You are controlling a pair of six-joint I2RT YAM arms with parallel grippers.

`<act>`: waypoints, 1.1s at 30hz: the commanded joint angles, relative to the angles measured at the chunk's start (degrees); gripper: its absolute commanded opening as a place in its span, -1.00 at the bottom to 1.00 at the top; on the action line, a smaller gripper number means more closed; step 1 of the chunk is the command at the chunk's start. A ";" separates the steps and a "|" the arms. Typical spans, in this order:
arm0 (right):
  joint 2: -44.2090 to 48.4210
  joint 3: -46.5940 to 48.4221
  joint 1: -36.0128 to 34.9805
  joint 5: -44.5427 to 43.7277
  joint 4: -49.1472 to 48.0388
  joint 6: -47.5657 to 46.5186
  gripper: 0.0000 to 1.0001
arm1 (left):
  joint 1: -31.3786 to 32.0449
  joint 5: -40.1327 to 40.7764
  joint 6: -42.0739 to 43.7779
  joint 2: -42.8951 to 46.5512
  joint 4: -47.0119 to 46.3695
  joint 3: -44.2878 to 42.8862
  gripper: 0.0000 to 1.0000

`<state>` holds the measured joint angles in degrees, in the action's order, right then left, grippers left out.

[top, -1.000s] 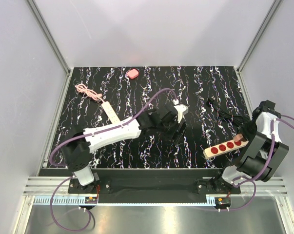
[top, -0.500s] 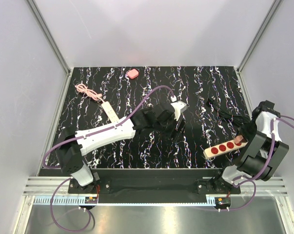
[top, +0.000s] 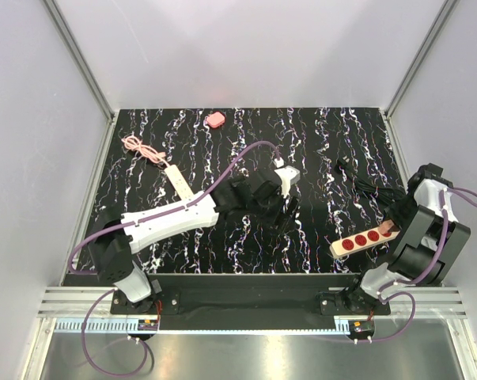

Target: Insert the plug

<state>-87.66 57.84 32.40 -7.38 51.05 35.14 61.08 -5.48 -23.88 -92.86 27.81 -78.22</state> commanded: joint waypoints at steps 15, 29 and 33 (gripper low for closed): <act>-7.52 -6.87 0.12 -0.89 -1.65 1.34 -1.00 | -0.52 2.84 1.82 2.86 2.51 -5.28 0.61; -6.47 -4.41 0.12 1.48 -1.13 -0.24 -0.31 | -2.63 7.50 2.61 11.56 4.62 -1.59 0.75; -6.48 -4.93 0.12 1.58 -1.21 -0.50 -0.17 | -2.63 6.88 2.26 10.77 4.62 -2.55 0.76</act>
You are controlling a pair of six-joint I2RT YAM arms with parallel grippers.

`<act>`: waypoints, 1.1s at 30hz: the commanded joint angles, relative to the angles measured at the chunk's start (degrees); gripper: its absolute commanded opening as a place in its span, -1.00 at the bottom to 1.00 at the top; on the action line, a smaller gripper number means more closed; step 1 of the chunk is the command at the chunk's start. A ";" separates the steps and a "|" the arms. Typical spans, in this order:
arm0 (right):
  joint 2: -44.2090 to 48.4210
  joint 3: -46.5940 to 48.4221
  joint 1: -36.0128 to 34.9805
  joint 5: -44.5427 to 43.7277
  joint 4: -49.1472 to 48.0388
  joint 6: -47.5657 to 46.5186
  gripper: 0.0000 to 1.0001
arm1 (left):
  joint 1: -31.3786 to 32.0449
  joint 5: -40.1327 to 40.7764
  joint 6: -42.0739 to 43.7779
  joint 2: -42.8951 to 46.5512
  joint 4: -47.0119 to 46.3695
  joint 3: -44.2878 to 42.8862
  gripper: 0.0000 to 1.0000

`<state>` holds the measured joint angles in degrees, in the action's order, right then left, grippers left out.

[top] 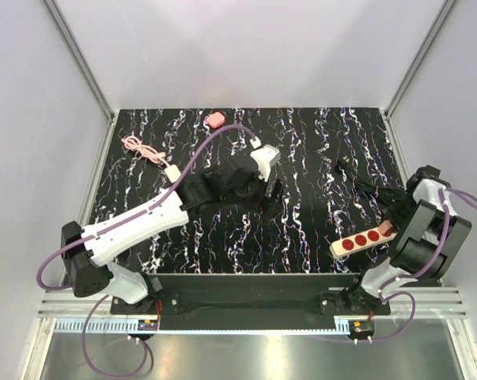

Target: Insert the plug

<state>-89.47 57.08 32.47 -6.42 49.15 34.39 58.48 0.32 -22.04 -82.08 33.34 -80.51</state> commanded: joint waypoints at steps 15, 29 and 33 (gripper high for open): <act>-1.94 -7.86 0.23 8.07 -6.86 2.16 -1.00 | -0.12 1.18 0.51 -4.13 -0.47 -2.37 0.77; -3.95 2.33 -8.90 16.43 -13.90 11.75 -1.00 | -2.40 3.72 2.53 -5.64 1.46 -3.51 0.77; -3.44 3.21 -9.62 16.88 -13.64 12.28 -1.00 | -4.77 4.43 4.11 -4.06 2.34 -3.51 0.77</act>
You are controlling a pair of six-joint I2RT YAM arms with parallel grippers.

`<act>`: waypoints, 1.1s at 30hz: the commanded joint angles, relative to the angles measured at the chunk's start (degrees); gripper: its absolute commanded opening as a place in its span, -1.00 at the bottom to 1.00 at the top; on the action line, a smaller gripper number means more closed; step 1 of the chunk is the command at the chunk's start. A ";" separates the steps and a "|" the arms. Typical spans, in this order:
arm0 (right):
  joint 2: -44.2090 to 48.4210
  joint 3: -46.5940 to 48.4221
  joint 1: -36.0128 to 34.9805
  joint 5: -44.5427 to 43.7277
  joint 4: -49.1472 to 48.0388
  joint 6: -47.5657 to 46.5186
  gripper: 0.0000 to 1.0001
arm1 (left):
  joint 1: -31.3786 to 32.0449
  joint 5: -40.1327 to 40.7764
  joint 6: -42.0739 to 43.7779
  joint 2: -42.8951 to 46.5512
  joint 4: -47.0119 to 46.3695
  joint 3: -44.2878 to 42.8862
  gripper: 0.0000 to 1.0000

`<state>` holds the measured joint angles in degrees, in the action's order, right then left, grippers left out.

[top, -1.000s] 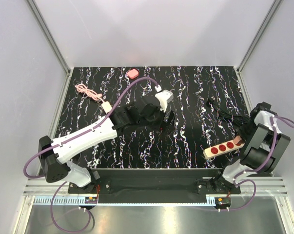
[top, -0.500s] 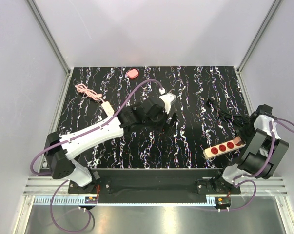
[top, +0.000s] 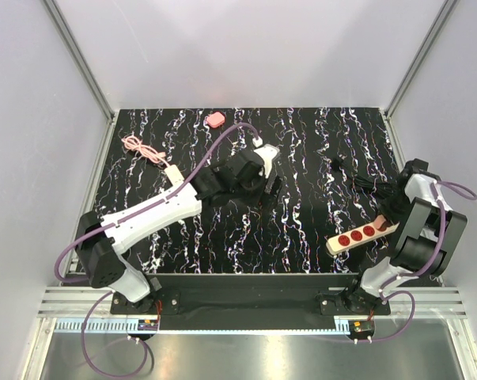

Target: Insert the plug

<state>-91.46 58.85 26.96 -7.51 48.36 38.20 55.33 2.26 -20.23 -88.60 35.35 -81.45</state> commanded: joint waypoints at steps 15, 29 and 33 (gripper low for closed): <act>-8.28 9.69 -12.54 18.50 -14.17 4.00 -1.00 | -4.79 6.52 5.72 4.92 0.77 -1.08 0.78; -11.29 19.37 -13.34 14.89 -5.83 -0.05 -0.04 | -4.88 12.77 7.66 9.67 -1.08 3.67 0.82; -10.93 22.53 -13.34 11.65 -1.43 -0.14 0.17 | -4.88 12.68 7.75 9.50 -0.99 3.49 0.83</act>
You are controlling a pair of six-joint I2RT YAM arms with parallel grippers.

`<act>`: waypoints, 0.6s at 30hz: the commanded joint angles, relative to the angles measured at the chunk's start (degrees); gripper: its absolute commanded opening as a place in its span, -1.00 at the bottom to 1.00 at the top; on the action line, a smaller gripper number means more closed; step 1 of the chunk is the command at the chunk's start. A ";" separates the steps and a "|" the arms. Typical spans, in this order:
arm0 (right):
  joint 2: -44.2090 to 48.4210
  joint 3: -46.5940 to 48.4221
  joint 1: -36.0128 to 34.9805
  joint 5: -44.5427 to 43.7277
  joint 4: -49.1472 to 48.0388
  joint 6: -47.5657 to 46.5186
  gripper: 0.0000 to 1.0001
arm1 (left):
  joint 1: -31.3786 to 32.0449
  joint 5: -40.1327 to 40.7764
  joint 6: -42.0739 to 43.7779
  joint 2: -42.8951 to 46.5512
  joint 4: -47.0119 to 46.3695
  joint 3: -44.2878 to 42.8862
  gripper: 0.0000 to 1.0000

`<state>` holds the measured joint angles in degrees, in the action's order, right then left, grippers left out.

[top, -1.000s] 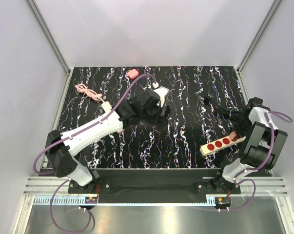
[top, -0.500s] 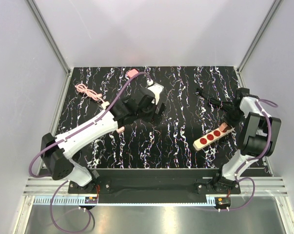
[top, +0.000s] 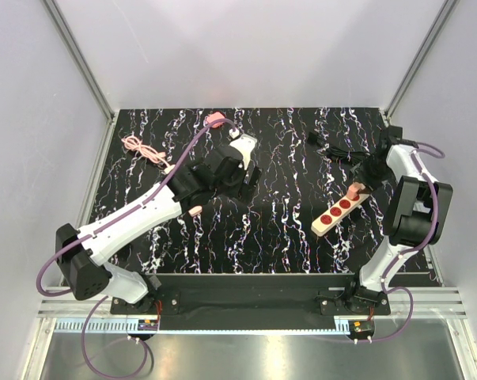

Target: Insert the plug

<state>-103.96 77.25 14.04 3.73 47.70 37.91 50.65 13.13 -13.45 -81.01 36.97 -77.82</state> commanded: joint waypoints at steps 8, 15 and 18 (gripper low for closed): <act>0.25 8.26 -0.42 -0.30 2.83 -0.38 0.24 | -0.20 1.99 0.97 2.35 -2.61 -0.05 0.83; 2.27 7.56 -0.42 -1.70 6.00 -2.14 0.01 | -0.20 2.26 1.06 2.70 -2.61 0.04 0.83; 4.90 7.39 -0.33 -3.38 6.70 -2.66 -0.13 | -0.29 2.08 0.97 2.88 -2.61 0.04 0.84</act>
<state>-103.63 83.61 13.91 2.11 52.75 36.40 50.61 13.85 -13.30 -80.29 36.38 -77.60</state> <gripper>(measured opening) 0.454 0.912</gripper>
